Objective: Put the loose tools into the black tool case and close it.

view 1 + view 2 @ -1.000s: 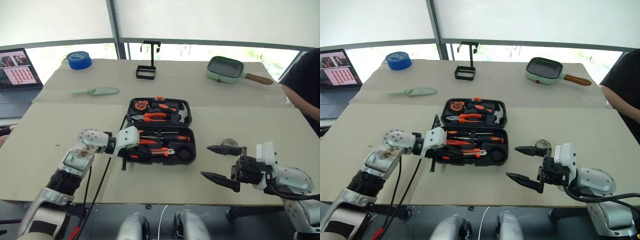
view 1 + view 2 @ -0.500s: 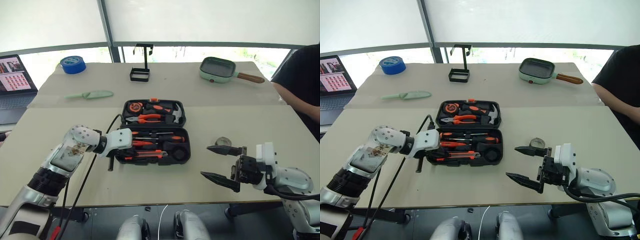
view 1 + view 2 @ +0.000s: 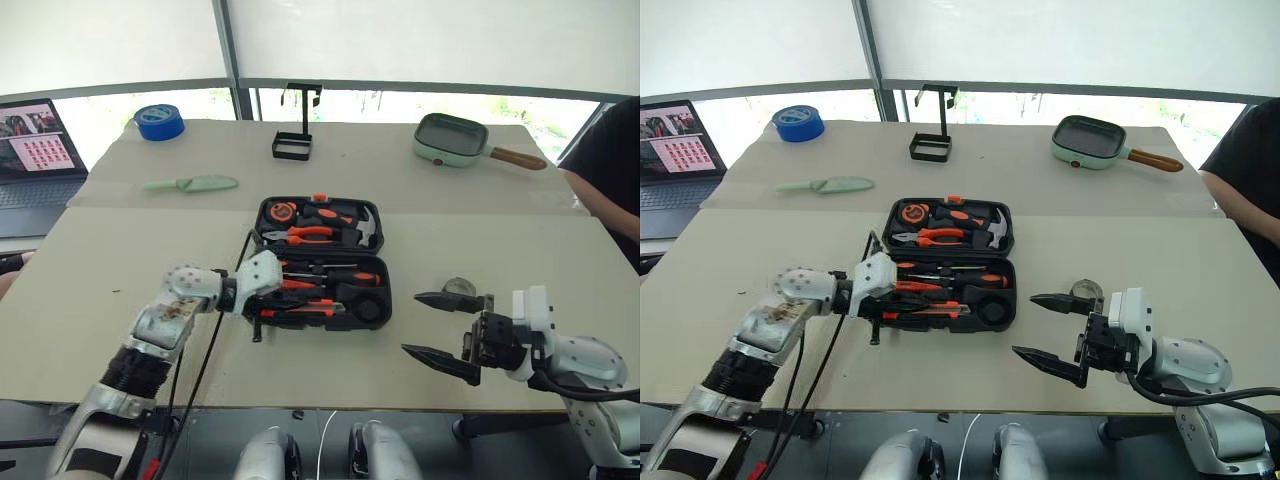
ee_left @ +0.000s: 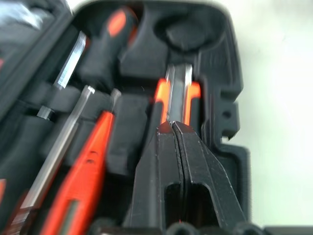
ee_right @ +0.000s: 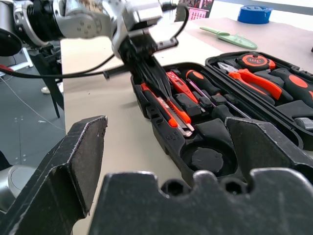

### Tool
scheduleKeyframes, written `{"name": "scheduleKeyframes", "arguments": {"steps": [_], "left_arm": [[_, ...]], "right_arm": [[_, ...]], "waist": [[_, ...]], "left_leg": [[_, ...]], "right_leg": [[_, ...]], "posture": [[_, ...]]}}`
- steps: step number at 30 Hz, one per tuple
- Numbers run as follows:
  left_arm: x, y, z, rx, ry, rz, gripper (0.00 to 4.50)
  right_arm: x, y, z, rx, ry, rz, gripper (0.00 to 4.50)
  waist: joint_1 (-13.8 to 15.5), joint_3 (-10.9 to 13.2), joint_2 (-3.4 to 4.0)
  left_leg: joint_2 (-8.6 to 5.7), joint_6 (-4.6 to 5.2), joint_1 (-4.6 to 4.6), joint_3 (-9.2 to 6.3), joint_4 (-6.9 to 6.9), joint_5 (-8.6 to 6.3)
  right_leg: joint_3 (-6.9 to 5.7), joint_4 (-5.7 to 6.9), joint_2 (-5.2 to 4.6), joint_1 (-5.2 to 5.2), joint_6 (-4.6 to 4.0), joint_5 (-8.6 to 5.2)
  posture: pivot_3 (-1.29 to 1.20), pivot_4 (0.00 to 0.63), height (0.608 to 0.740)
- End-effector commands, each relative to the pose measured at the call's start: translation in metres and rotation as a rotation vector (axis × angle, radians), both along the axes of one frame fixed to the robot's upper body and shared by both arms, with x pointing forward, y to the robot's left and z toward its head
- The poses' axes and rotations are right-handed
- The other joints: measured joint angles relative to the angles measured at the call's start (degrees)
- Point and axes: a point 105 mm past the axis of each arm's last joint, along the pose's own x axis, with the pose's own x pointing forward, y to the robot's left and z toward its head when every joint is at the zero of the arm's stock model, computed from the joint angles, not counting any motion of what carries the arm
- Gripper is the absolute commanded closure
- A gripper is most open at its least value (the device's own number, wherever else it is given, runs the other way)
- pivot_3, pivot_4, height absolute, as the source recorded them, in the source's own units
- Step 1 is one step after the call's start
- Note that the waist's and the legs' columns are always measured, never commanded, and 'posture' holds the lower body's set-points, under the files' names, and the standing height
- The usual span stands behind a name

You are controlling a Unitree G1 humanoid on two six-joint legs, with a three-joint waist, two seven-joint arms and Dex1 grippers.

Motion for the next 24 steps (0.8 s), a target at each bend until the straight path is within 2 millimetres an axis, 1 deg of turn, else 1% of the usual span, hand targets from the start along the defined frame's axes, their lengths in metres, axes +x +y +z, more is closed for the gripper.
{"name": "scheduleKeyframes", "arguments": {"steps": [1, 3, 4, 5, 6, 7, 8, 10, 12, 14, 15, 17, 18, 19, 20, 21, 23, 24], "left_arm": [[0.008, -0.006, 0.022, -0.185, -0.024, 0.048, 4.43], [0.013, -0.003, 0.039, -0.283, -0.050, 0.078, 3.93], [0.010, 0.001, 0.047, -0.330, -0.067, 0.053, 3.74], [0.008, 0.008, 0.062, -0.429, -0.057, 0.051, 3.41], [0.008, 0.016, 0.074, -0.498, -0.070, 0.058, 2.97], [0.007, 0.026, 0.083, -0.525, -0.092, 0.064, 2.69], [0.007, 0.038, 0.089, -0.533, -0.109, 0.091, 2.27], [0.006, 0.055, 0.096, -0.543, -0.119, 0.132, 1.57], [-0.002, 0.077, 0.096, -0.513, -0.139, 0.156, 0.87], [-0.011, 0.098, 0.089, -0.469, -0.148, 0.191, 0.18], [-0.016, 0.107, 0.083, -0.454, -0.132, 0.208, 0.01], [-0.030, 0.129, 0.062, -0.368, -0.112, 0.231, 0.01], [-0.036, 0.137, 0.056, -0.339, -0.128, 0.234, 0.01], [-0.038, 0.143, 0.056, -0.316, -0.198, 0.240, 0.01], [-0.037, 0.148, 0.057, -0.306, -0.237, 0.267, 0.01], [-0.039, 0.151, 0.056, -0.294, -0.260, 0.272, 0.01], [-0.045, 0.152, 0.053, -0.270, -0.252, 0.254, 0.01], [-0.051, 0.149, 0.050, -0.262, -0.221, 0.229, 0.01]], "right_arm": [[-0.003, -0.006, 0.010, -0.010, -0.047, -0.028, 0.00], [-0.005, -0.012, 0.012, -0.005, -0.050, -0.056, 0.00], [-0.005, -0.016, 0.014, -0.013, -0.072, -0.073, 0.00], [-0.005, -0.023, 0.016, -0.018, -0.091, -0.113, 0.00], [-0.005, -0.029, 0.018, -0.027, -0.113, -0.149, 0.00], [-0.006, -0.037, 0.018, -0.038, -0.136, -0.193, 0.00], [-0.008, -0.046, 0.017, -0.045, -0.148, -0.244, 0.00], [-0.014, -0.060, 0.011, -0.064, -0.163, -0.324, 0.00], [-0.024, -0.085, -0.003, -0.085, -0.148, -0.443, 0.00], [-0.039, -0.104, -0.016, -0.081, -0.103, -0.533, 0.00], [-0.044, -0.113, -0.021, -0.073, -0.090, -0.576, 0.00], [-0.053, -0.133, -0.033, -0.071, -0.068, -0.680, 0.00], [-0.057, -0.141, -0.040, -0.084, -0.055, -0.712, 0.00], [-0.060, -0.146, -0.045, -0.098, -0.044, -0.732, 0.00], [-0.062, -0.149, -0.049, -0.116, -0.043, -0.743, 0.00], [-0.062, -0.150, -0.050, -0.125, -0.044, -0.746, 0.00], [-0.060, -0.149, -0.050, -0.144, -0.051, -0.741, 0.00], [-0.054, -0.143, -0.045, -0.140, -0.056, -0.722, 0.00]], "waist": [[0.06, 0.00, 0.00], [0.12, 0.02, -0.03], [0.08, 0.02, -0.04], [0.06, 0.02, -0.04], [0.00, 0.03, -0.05], [-0.14, 0.03, -0.05], [-0.18, 0.03, -0.05], [-0.17, 0.03, -0.05], [-0.13, 0.02, -0.04], [-0.13, 0.02, -0.03], [-0.13, 0.01, -0.01], [-0.19, 0.02, -0.02], [-0.25, 0.02, -0.02], [-0.27, 0.02, -0.01], [-0.23, 0.03, -0.02], [-0.19, 0.04, -0.04], [-0.16, 0.01, 0.00], [-0.16, 0.00, 0.04]], "left_leg": [[0.00, 0.01, 0.01, 0.00, 0.00, -0.01], [0.01, 0.01, -0.05, -0.03, 0.01, 0.00], [0.02, 0.01, -0.11, -0.05, 0.06, 0.01], [0.03, 0.00, -0.10, -0.05, 0.06, 0.01], [0.03, -0.01, -0.11, -0.06, 0.06, 0.02], [0.05, -0.08, -0.10, -0.06, 0.05, 0.05], [0.07, -0.19, -0.09, -0.05, 0.05, 0.12], [0.10, -0.23, -0.06, -0.07, 0.01, 0.14], [0.09, -0.36, 0.01, -0.06, -0.05, 0.21], [0.08, -0.46, 0.09, -0.04, -0.08, 0.27], [0.08, -0.46, 0.09, -0.03, -0.11, 0.25], [0.08, -0.40, 0.10, 0.00, -0.13, 0.19], [0.09, -0.18, 0.10, 0.00, -0.13, 0.06], [0.09, -0.17, 0.13, 0.03, -0.12, -0.01], [0.10, -0.12, 0.12, 0.03, -0.12, -0.12], [0.10, -0.34, 0.12, 0.02, -0.11, -0.25], [0.12, -0.48, 0.12, 0.01, -0.09, -0.31], [0.13, -0.49, 0.15, 0.01, -0.10, -0.31]], "right_leg": [[0.00, 0.01, -0.01, 0.00, 0.00, 0.00], [0.01, 0.01, -0.05, -0.02, 0.00, 0.00], [0.01, 0.01, -0.06, -0.03, 0.00, 0.01], [0.01, 0.01, -0.05, -0.03, 0.01, 0.01], [0.00, 0.01, -0.04, -0.03, 0.01, 0.01], [0.00, 0.01, -0.03, -0.04, 0.01, 0.01], [0.00, 0.01, -0.01, -0.03, 0.01, 0.00], [0.01, 0.01, 0.03, -0.02, 0.01, -0.01], [0.01, 0.02, 0.04, 0.00, 0.02, -0.02], [-0.01, 0.01, 0.02, 0.07, 0.06, -0.04], [0.00, -0.01, 0.00, 0.06, 0.09, -0.07], [0.01, -0.02, -0.04, 0.05, 0.11, -0.13], [0.00, -0.04, -0.08, 0.03, 0.01, -0.18], [0.03, -0.03, -0.10, 0.02, -0.11, -0.26], [0.04, -0.03, -0.18, 0.02, -0.21, -0.32], [0.04, -0.04, -0.26, 0.01, -0.21, -0.31], [0.06, -0.05, -0.46, 0.02, -0.20, -0.31], [0.08, -0.05, -0.50, 0.02, -0.20, -0.30]], "posture": [[0.00, 0.150, 0.740], [0.00, 0.150, 0.740], [0.00, 0.150, 0.740], [0.00, 0.150, 0.740], [0.00, 0.150, 0.740], [0.00, 0.150, 0.740], [0.00, 0.150, 0.740], [0.00, 0.150, 0.740], [0.00, 0.150, 0.740], [0.00, 0.150, 0.740], [0.00, 0.150, 0.740], [0.00, 0.150, 0.740], [0.00, 0.150, 0.740], [0.00, 0.150, 0.740], [0.00, 0.150, 0.740], [0.00, 0.150, 0.740], [0.00, 0.150, 0.740], [0.00, 0.150, 0.740]]}}
